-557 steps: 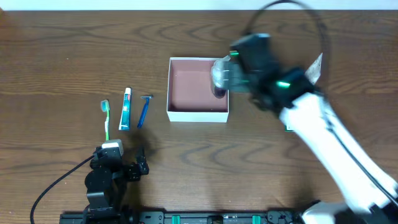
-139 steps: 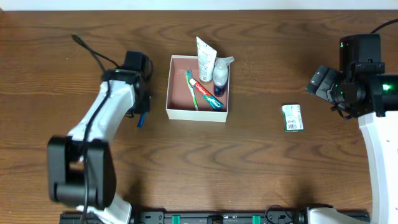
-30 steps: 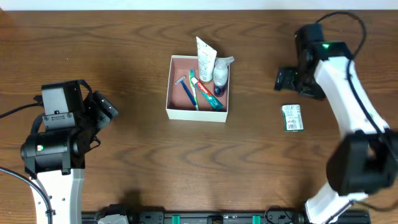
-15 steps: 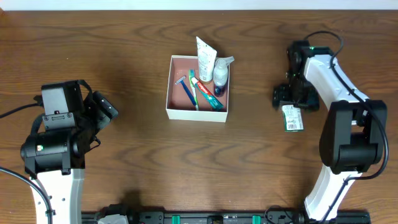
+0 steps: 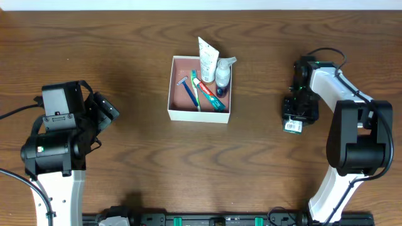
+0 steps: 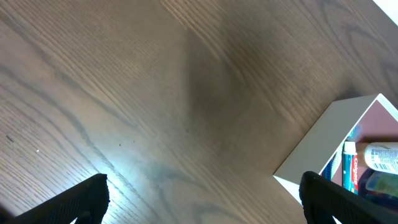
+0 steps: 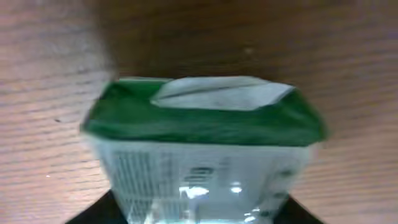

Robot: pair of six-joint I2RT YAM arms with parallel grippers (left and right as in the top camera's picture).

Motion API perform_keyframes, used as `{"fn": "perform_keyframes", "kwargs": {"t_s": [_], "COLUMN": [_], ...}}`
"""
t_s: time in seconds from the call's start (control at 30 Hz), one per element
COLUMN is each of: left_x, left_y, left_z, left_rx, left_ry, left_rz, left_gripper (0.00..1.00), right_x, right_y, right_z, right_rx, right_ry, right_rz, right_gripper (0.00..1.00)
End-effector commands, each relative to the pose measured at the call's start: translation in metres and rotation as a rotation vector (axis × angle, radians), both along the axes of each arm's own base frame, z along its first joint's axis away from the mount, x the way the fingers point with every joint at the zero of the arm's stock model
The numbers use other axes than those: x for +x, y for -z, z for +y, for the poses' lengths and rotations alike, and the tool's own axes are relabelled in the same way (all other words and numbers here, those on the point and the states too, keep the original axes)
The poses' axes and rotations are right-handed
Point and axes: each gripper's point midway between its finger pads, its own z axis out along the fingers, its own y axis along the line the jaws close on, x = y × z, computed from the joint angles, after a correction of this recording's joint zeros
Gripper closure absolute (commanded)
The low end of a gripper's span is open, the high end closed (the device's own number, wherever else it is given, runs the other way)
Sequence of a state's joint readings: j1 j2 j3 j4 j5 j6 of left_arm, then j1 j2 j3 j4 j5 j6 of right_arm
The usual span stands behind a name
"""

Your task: Pack container

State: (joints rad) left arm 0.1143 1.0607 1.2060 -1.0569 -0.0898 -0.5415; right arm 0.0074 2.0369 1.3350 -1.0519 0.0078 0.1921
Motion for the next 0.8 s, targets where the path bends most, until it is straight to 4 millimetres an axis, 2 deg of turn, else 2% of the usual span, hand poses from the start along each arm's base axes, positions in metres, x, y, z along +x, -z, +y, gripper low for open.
{"fn": "perform_keyframes", "kwargs": {"t_s": [0.0,0.17,0.33,0.5,0.57,0.67,0.77], "left_x": [-0.001,-0.001,-0.001,-0.001,-0.001,-0.001,-0.001], "left_y": [0.002,0.002,0.002,0.002,0.002,0.002,0.002], "left_z": [0.004,0.004,0.004,0.004,0.004,0.004,0.004], "left_rx": [0.025,0.025,0.025,0.025,0.025,0.025,0.025], "left_ry": [0.000,0.000,0.000,0.000,0.000,0.000,0.000], "left_rz": [0.017,0.017,0.017,0.017,0.017,0.017,0.017], "left_gripper": [0.02,0.02,0.02,0.02,0.02,0.02,0.02], "right_x": [0.001,0.013,0.029,0.026,0.022,0.021,0.024], "right_y": [0.008,-0.010,-0.067,-0.142,-0.165,-0.186,-0.195], "right_z": [-0.002,0.006,0.044,0.121,0.158,0.209,0.253], "right_rx": [-0.013,-0.012,0.010,0.061,0.100,0.157,0.201], "right_ry": [-0.009,-0.034,-0.163,-0.404,-0.493,-0.601,-0.710], "right_rz": [0.002,-0.041,-0.179,-0.405,-0.507,-0.643,-0.748], "right_gripper": [0.69,0.76,0.75,0.73,0.72,0.69,0.69]}}
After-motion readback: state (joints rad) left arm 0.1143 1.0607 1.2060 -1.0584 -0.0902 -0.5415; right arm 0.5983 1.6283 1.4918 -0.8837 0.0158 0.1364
